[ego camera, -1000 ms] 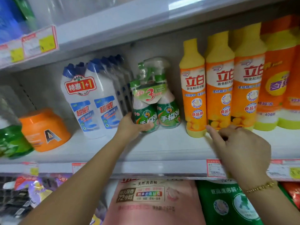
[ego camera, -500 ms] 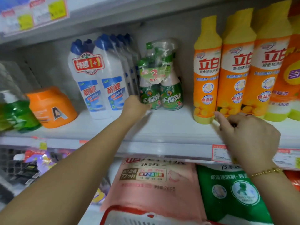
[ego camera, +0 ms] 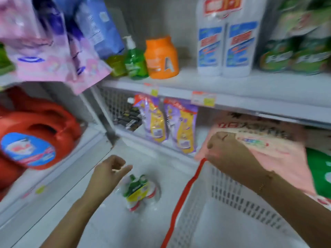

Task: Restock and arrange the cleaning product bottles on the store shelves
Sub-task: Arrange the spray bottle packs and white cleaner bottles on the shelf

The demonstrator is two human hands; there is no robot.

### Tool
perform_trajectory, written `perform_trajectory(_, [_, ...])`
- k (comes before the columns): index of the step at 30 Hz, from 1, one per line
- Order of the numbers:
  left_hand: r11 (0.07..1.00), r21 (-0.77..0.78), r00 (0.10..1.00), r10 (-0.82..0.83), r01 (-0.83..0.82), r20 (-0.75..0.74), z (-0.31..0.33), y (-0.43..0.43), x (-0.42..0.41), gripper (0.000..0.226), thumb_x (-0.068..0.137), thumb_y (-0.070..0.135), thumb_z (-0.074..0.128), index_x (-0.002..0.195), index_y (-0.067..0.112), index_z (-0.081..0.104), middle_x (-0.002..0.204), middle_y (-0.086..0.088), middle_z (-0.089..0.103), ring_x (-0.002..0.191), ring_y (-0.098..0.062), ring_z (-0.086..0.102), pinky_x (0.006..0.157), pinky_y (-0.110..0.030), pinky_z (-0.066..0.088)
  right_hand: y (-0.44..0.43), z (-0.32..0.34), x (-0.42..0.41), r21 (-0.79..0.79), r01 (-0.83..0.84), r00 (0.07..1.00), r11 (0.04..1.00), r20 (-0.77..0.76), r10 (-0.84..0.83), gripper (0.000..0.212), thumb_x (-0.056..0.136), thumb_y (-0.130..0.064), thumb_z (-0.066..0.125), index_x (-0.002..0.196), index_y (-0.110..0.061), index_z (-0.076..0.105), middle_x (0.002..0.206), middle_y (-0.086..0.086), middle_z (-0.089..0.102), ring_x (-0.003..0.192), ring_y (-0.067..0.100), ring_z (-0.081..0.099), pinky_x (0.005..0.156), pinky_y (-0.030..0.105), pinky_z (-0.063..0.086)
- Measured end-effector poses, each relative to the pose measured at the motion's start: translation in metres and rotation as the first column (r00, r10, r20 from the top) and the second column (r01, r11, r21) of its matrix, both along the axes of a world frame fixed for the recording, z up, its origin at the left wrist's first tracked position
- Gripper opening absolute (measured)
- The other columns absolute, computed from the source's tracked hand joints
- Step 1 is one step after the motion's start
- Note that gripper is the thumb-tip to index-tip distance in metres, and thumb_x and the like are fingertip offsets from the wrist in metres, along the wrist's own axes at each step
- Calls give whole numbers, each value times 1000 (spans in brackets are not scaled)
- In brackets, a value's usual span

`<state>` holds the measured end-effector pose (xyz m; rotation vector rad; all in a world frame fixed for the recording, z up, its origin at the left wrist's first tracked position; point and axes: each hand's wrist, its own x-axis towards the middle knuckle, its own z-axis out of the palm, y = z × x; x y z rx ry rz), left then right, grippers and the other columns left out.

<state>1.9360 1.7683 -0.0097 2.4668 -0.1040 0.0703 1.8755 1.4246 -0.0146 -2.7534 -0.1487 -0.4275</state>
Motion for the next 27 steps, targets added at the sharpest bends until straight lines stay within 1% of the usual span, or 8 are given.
perform_trajectory(3, [991,15,948,128,-129,-291,-62,55,1,87,54,43,91,127,15,53,123,-4,56,112,-24,56,91,-33,44,37,-49,-2,45,-158,962,986,-218,164,55,79,-60,42,107,-19,65,108,1,63,102,20,61,87,26,40])
perform_trajectory(5, [993,-83,919,48,-87,-390,-96,63,-4,103,39,56,87,127,19,50,121,0,57,113,-22,55,89,-27,45,48,-72,-2,-7,-176,970,984,-170,172,60,85,-63,34,99,-17,70,101,0,66,95,14,62,83,21,40])
perform_trajectory(11, [991,-130,989,-62,44,-134,-121,52,6,39,69,37,81,102,24,64,94,10,65,87,-11,62,71,-17,44,54,-69,10,-75,-77,958,994,-282,53,28,93,-42,52,106,-20,65,106,-4,60,101,15,58,84,29,44])
perform_trajectory(14, [946,253,971,-162,204,-176,-101,41,26,32,78,36,73,101,15,66,94,0,62,89,-20,59,66,-25,36,63,-67,11,-116,-42,950,992,-311,4,28,96,-39,47,99,-18,64,100,-1,58,99,17,56,83,30,43])
perform_trajectory(18, [680,603,904,-241,417,-353,-71,10,42,24,79,30,65,77,9,55,82,-11,59,85,-29,60,61,-25,35,75,-58,7,-159,-36,953,987,-303,-14,30,95,-36,48,106,-12,63,108,6,60,100,23,57,89,32,40])
perform_trajectory(21, [747,544,897,-157,381,-413,-51,-1,51,36,79,34,66,59,9,49,59,-4,52,70,-25,63,57,-25,43,81,-39,-1,-63,-58,962,996,-271,39,47,89,-40,59,130,-17,50,132,3,49,119,22,47,99,28,31])
perform_trajectory(24, [901,377,896,-25,212,-444,-12,-5,57,30,76,31,73,62,8,59,51,-3,59,40,-12,60,45,-20,46,96,-18,-20,51,-99,961,994,-256,108,75,85,-47,64,146,-23,28,147,-4,34,134,12,34,102,19,25])
perform_trajectory(27, [982,174,890,20,67,-456,45,-11,58,23,74,20,75,70,1,65,51,-9,63,36,-17,59,40,-21,47,118,-13,-38,189,-113,948,976,-274,163,104,75,-54,71,152,-23,8,154,-5,22,139,9,26,99,13,23])
